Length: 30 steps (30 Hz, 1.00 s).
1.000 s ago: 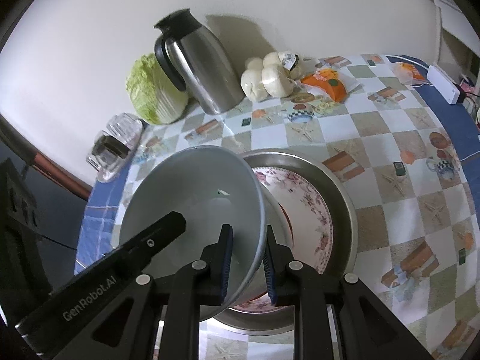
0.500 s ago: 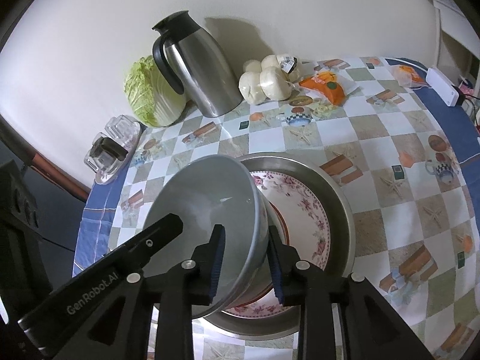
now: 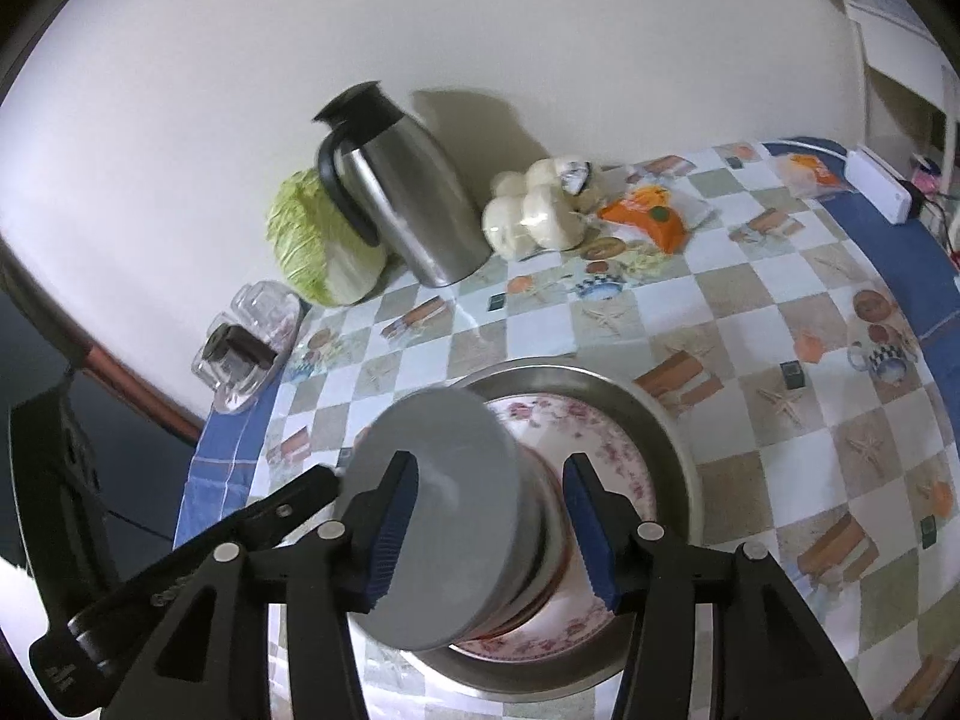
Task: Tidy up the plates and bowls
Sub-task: 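Lower the white bowl onto the stacked dishes with both grippers, then open both grippers and lift them off the white bowl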
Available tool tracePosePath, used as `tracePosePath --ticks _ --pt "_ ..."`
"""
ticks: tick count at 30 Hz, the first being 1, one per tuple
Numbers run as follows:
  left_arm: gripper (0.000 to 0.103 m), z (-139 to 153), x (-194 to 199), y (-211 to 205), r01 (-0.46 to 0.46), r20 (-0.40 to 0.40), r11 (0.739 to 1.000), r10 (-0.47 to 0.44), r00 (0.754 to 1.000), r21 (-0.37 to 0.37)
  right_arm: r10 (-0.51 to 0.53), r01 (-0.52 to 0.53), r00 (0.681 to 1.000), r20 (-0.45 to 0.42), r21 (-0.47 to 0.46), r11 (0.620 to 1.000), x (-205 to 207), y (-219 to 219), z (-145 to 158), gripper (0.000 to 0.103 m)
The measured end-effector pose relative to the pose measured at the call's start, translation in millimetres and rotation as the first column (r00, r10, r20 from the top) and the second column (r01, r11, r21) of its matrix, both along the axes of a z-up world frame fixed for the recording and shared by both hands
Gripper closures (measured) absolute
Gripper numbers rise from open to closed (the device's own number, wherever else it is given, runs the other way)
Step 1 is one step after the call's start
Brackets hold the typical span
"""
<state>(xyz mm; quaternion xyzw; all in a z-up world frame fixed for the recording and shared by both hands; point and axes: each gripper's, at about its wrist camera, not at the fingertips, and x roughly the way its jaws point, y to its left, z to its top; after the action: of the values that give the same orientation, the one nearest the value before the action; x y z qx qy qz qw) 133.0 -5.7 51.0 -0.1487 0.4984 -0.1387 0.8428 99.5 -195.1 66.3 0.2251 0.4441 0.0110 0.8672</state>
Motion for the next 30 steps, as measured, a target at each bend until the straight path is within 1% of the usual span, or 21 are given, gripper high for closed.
tracePosePath --ticks 2,4,5,8,10,11,12,14,16,17,20,23,24,25,27,30 --pt "0.075 0 0 2 -0.008 -0.005 1.000 0.008 1.000 -0.003 -0.031 0.031 0.999 -0.013 0.016 0.999 -1 -11 -5 0.049" --pt "0.063 0 0 4 -0.015 -0.006 1.000 0.015 1.000 -0.005 -0.059 0.060 0.998 -0.028 0.014 0.998 -1 -21 -11 0.048" --pt "0.061 0 -1 4 -0.017 -0.005 1.000 0.017 1.000 -0.008 -0.067 0.068 0.997 -0.034 0.016 0.998 -2 -24 -14 0.045" --pt "0.053 3 -3 7 -0.025 0.001 1.000 0.025 1.000 -0.014 -0.064 0.067 0.997 -0.053 0.048 0.997 -1 -32 -21 0.045" --pt "0.040 5 -5 10 -0.034 0.008 0.999 0.034 0.999 -0.017 -0.061 0.063 0.997 -0.054 0.041 0.997 -3 -32 -20 0.045" --pt "0.038 5 -6 12 -0.036 0.010 0.999 0.036 0.999 -0.018 -0.060 0.062 0.997 -0.053 0.031 0.998 -3 -31 -19 0.045" --pt "0.036 6 -7 14 -0.040 0.011 0.999 0.040 0.999 -0.018 -0.058 0.059 0.997 -0.050 0.017 0.998 -5 -30 -17 0.043" --pt "0.031 6 -10 18 -0.049 0.013 0.999 0.049 0.999 -0.012 -0.043 0.044 0.998 -0.036 0.005 0.999 -9 -28 -14 0.034" --pt "0.019 5 -13 22 -0.058 0.019 0.998 0.059 0.998 -0.003 -0.031 0.031 0.999 -0.023 -0.014 0.999 -14 -25 -10 0.028" --pt "0.017 4 -14 23 -0.063 0.020 0.998 0.063 0.998 0.001 -0.027 0.026 0.999 -0.019 -0.026 0.999 -16 -24 -10 0.024" --pt "0.016 2 -20 29 -0.079 0.020 0.997 0.079 0.997 0.021 -0.013 0.012 1.000 -0.010 -0.073 0.997 -22 -18 -7 0.017" --pt "0.016 1 -27 34 -0.083 0.033 0.996 0.081 0.996 0.038 -0.001 0.002 1.000 0.008 -0.109 0.994 -30 -14 -5 0.002" --pt "0.014 1 -30 36 -0.084 0.042 0.996 0.082 0.996 0.045 0.001 0.002 1.000 0.018 -0.125 0.992 -33 -12 -4 0.000" --pt "0.009 1 -32 37 -0.087 0.050 0.995 0.085 0.995 0.052 0.001 0.003 1.000 0.029 -0.136 0.991 -36 -12 -3 0.000" --pt "0.002 2 -38 40 -0.096 0.071 0.993 0.092 0.993 0.064 0.000 0.005 0.999 0.037 -0.146 0.989 -40 -11 -2 0.000" --pt "0.001 3 -45 43 -0.102 0.093 0.992 0.095 0.991 0.075 -0.002 0.008 0.999 0.043 -0.153 0.988 -48 -10 -1 0.000"
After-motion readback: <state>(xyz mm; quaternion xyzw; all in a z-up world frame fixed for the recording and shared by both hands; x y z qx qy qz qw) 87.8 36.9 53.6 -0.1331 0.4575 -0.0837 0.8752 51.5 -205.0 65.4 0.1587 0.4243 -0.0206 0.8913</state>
